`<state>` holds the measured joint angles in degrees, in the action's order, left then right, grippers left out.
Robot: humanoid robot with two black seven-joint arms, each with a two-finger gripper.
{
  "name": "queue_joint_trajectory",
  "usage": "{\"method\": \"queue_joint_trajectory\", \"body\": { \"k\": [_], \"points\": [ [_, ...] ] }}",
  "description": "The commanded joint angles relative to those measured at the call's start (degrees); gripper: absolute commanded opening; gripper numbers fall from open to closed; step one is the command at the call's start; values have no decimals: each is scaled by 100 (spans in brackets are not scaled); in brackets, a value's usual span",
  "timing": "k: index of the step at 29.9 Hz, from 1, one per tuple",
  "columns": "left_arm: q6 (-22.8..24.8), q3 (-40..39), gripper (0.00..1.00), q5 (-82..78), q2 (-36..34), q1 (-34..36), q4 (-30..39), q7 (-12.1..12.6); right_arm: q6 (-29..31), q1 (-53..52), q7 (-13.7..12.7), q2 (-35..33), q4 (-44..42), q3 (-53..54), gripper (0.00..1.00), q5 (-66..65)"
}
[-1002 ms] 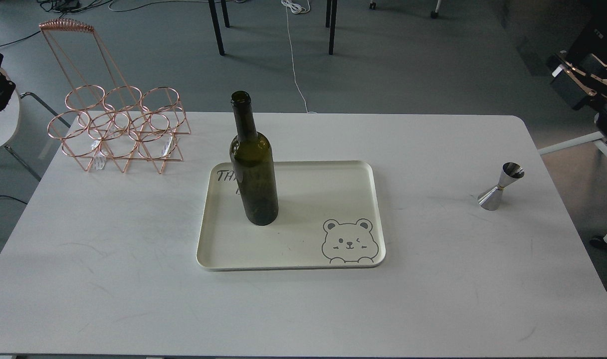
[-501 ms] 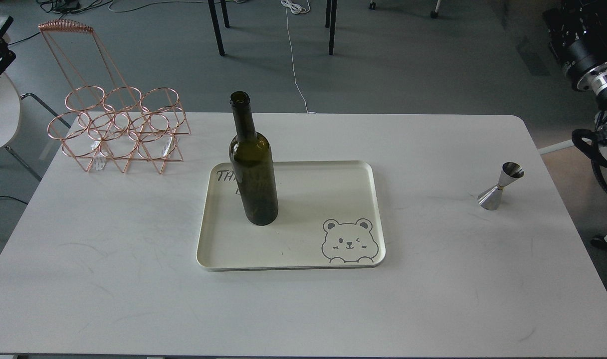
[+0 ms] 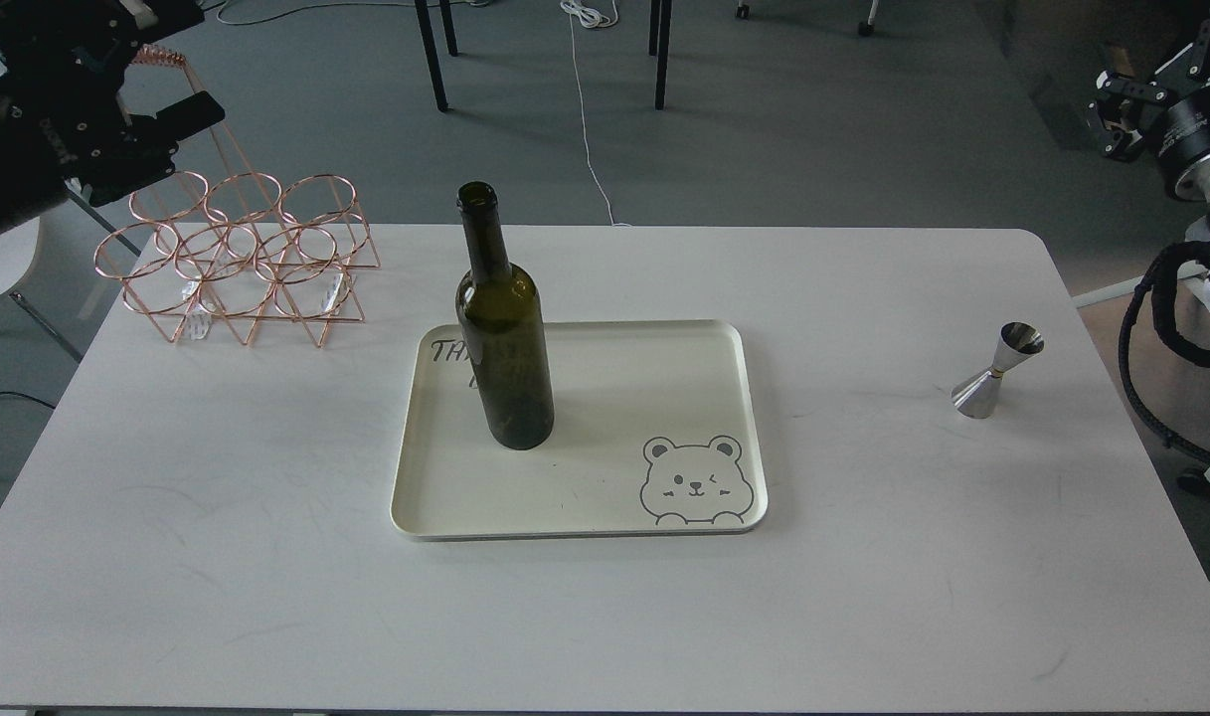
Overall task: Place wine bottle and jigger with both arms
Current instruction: 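Reach the left gripper toward the neck of the green wine bottle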
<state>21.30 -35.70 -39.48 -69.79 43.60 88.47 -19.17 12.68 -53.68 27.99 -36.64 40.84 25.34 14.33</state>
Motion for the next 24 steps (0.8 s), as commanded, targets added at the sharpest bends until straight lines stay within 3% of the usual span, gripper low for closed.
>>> {"method": "queue_joint_trajectory", "body": {
  "k": [1,5,12,19,24],
  "points": [
    [-502,-16,98,-1777,53,-1,415,-8,287,146,1,113,-305,295,89,324],
    [-1013,10,98,-3686,342,-10,671,-8,296,182,1,175,-305,498,90,325],
    [-1067,19,98,-5586,1115,-45,785,-8,358,156,1,96,-314,595,91,325],
    [-1251,221,96,-6520,1705,-89,724,19,516,243,1,87,-525,630,91,325],
    [-1278,230,89,-6959,2030,-97,627,27,525,270,1,87,-534,630,91,325]
  ]
}}
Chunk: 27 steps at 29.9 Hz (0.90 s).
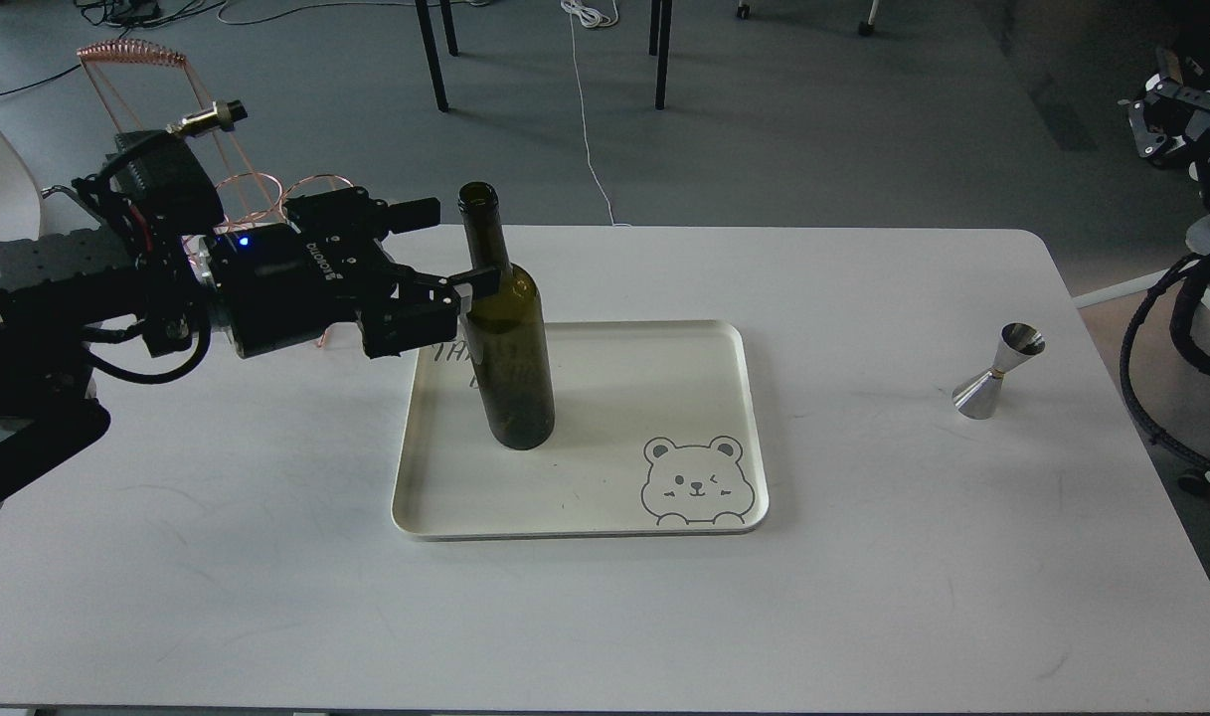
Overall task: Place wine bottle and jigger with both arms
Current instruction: 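Reach the left gripper toward the neck of the green wine bottle, then close the left gripper on the bottle neck and lift it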
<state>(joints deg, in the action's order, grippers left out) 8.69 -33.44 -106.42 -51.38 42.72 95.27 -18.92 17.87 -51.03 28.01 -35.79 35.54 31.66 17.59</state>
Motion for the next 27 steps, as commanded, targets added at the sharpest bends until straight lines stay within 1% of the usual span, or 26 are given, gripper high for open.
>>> {"method": "queue_joint_trajectory", "body": {
  "k": [1,4,8,10,12,14,16,19,23,26,27],
  "points": [
    [-25,4,88,-353,277,-1,-78,3,-3,6,-1,2,-4,7,91,8],
    [-25,4,88,-424,506,-1,-157,3,-3,6,-1,11,5,25,91,-1],
    [-87,-13,88,-424,752,8,-508,11,-3,6,-1,55,5,42,91,-1],
    [-192,-5,87,-424,787,25,-553,11,-12,6,-1,73,5,42,91,-1],
    [-201,-5,86,-433,805,17,-571,11,-21,6,-1,81,5,42,91,-1],
    [-201,-5,83,-433,814,17,-580,20,-38,6,-1,90,14,42,91,-1],
    [-210,-5,74,-433,814,17,-588,29,-30,6,-1,90,14,42,91,-1],
    [-228,-5,67,-424,814,17,-720,29,-30,-3,-1,81,14,42,91,-1],
    [-298,-5,55,-424,823,17,-782,20,-30,-3,-1,73,14,42,91,-1],
    [-298,-5,40,-424,858,17,-843,20,-30,-3,-1,64,5,42,91,-1],
    [-298,4,37,-424,858,17,-861,11,-30,-12,-1,64,14,42,91,-1]
  ]
}}
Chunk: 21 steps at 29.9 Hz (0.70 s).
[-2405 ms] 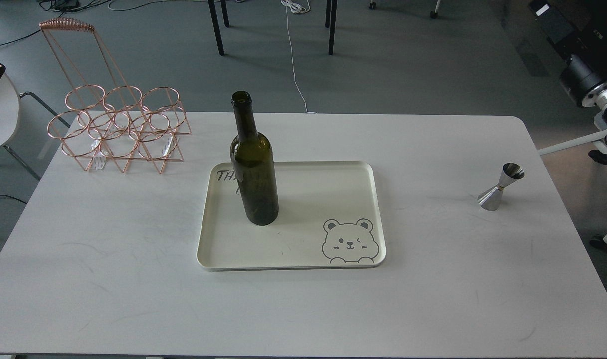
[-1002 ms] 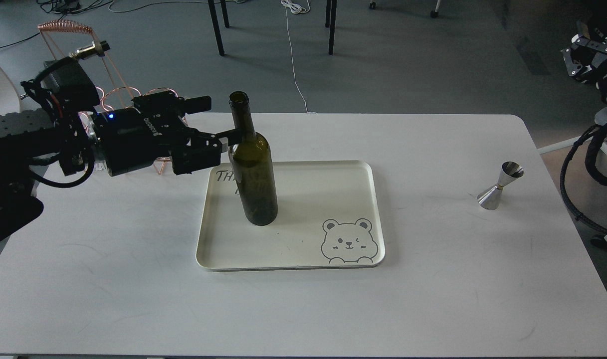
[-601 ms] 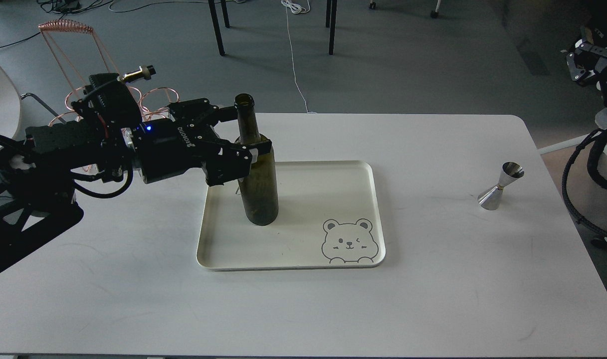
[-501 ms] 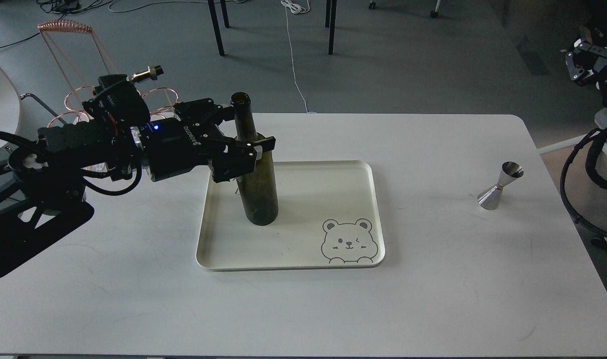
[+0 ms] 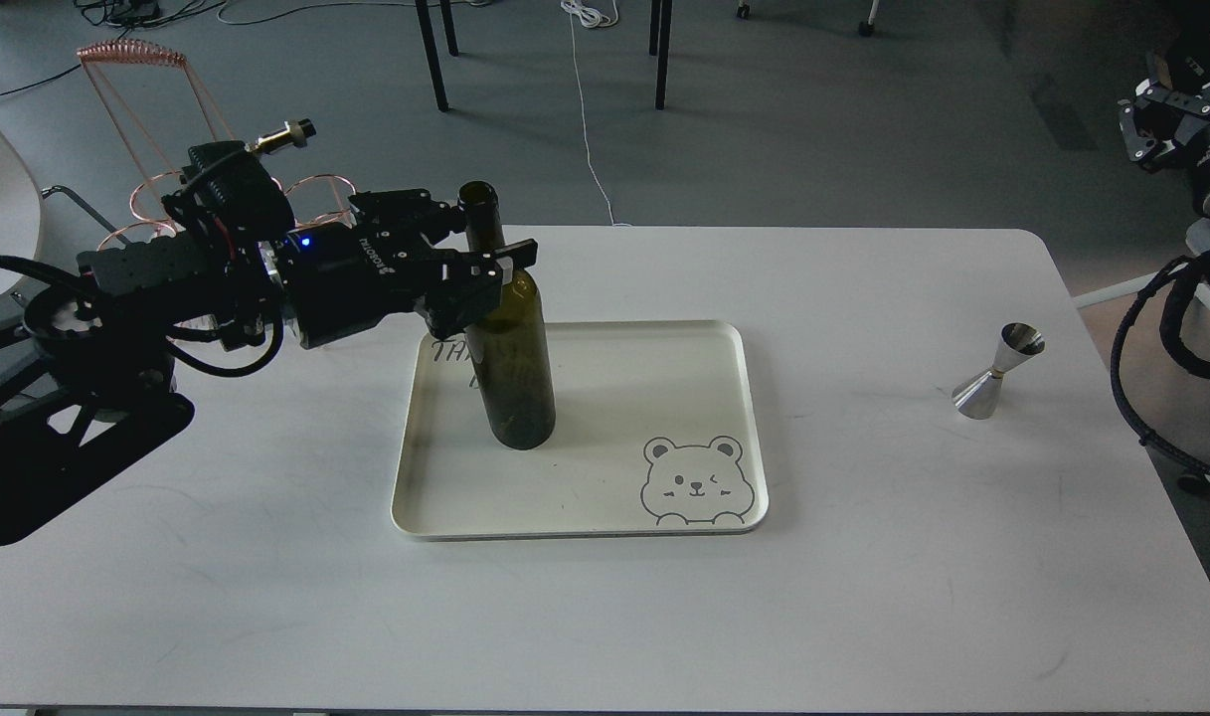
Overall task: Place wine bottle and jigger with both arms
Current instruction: 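Close the left gripper on the bottle neck and lift it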
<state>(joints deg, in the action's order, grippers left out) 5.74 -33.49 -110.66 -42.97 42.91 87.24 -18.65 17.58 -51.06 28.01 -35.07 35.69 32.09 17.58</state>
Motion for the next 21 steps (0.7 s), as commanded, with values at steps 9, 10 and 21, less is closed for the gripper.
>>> {"method": "queue_joint_trajectory", "body": {
  "k": [9,10,21],
  "points": [
    [-20,-8,17,36,-9,42,-49,-7,-9,-10,-1,-35,-9,44,91,0],
    [-20,-34,16,36,-27,51,-32,-7,-9,-10,-1,-35,-9,52,91,0],
    [103,-202,14,967,-913,999,144,-25,0,-36,-1,-70,17,52,91,0]
  ]
}}
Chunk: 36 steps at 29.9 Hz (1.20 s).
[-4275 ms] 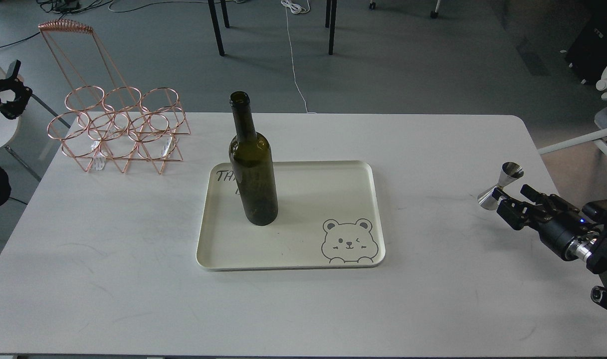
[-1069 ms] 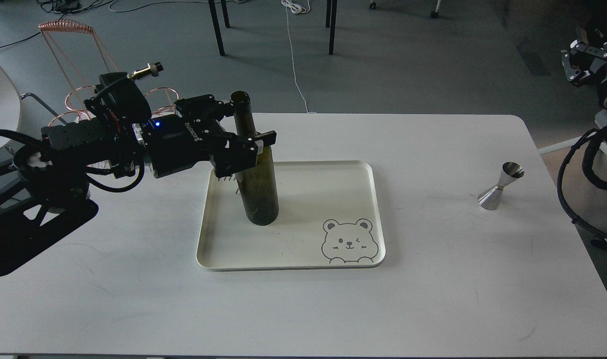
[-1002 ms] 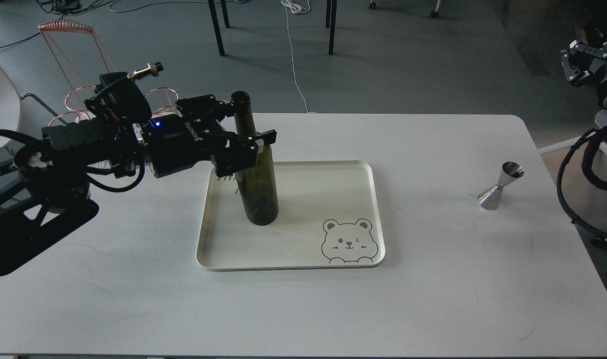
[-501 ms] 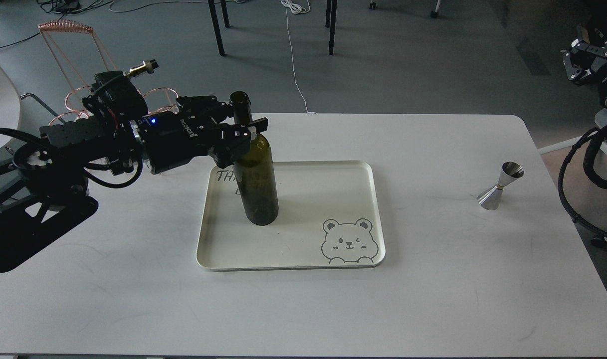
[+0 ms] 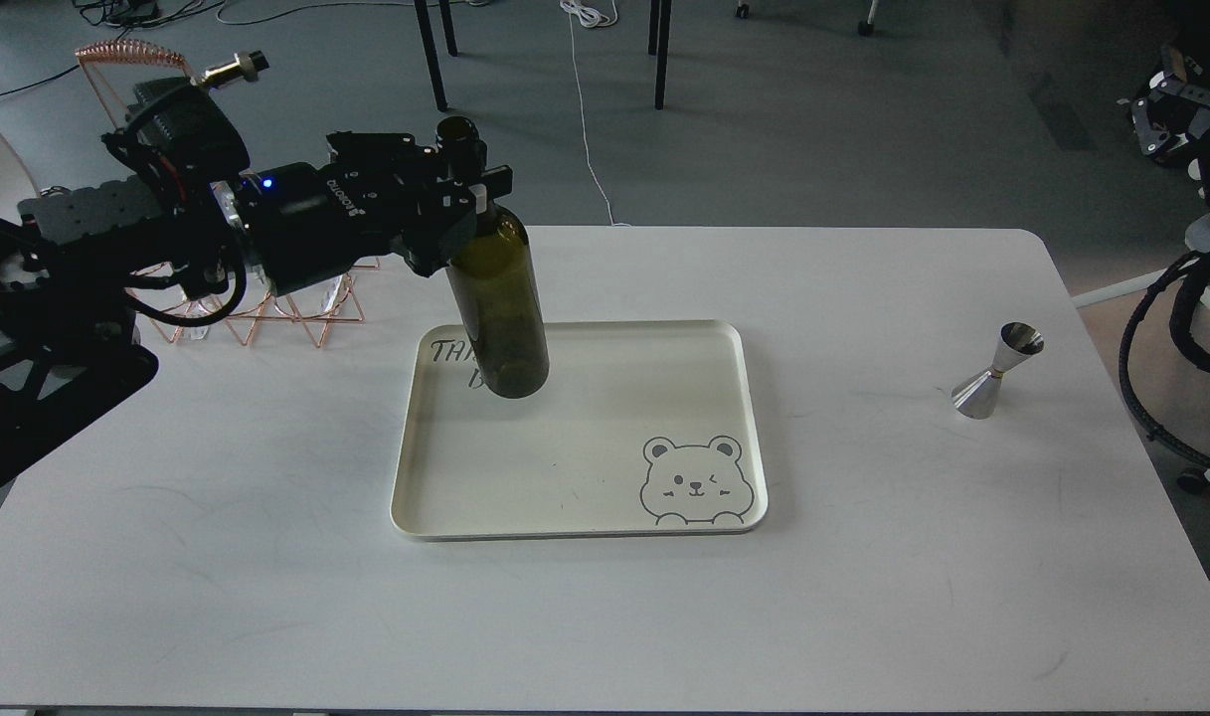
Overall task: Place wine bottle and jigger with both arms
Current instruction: 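Carry the bottle over the copper rack and lower it in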
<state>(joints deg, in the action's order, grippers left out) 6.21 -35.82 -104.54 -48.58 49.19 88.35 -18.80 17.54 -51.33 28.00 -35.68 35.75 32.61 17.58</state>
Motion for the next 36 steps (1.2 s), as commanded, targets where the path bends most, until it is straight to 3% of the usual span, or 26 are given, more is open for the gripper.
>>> {"method": "queue_joint_trajectory", "body": {
  "k": [1,6,12,20,27,36],
  "points": [
    [117,40,14,407,-459,485,33,-27,3,-9,0,-10,2,-1,91,0],
    [565,49,12,478,-908,968,-46,-124,12,-27,0,-10,11,-1,91,0],
    [584,93,11,478,-934,1251,-818,-150,3,-35,0,-10,20,-1,91,0],
    [531,110,11,408,-873,1242,-1944,-343,21,-71,0,-18,2,-1,91,-9],
    [504,400,10,417,-733,1233,-2251,-352,30,-79,0,-18,20,-1,91,-9],
    [100,752,10,443,-644,1215,-2709,-352,39,-71,0,-18,11,-9,91,-26]
  ]
}}
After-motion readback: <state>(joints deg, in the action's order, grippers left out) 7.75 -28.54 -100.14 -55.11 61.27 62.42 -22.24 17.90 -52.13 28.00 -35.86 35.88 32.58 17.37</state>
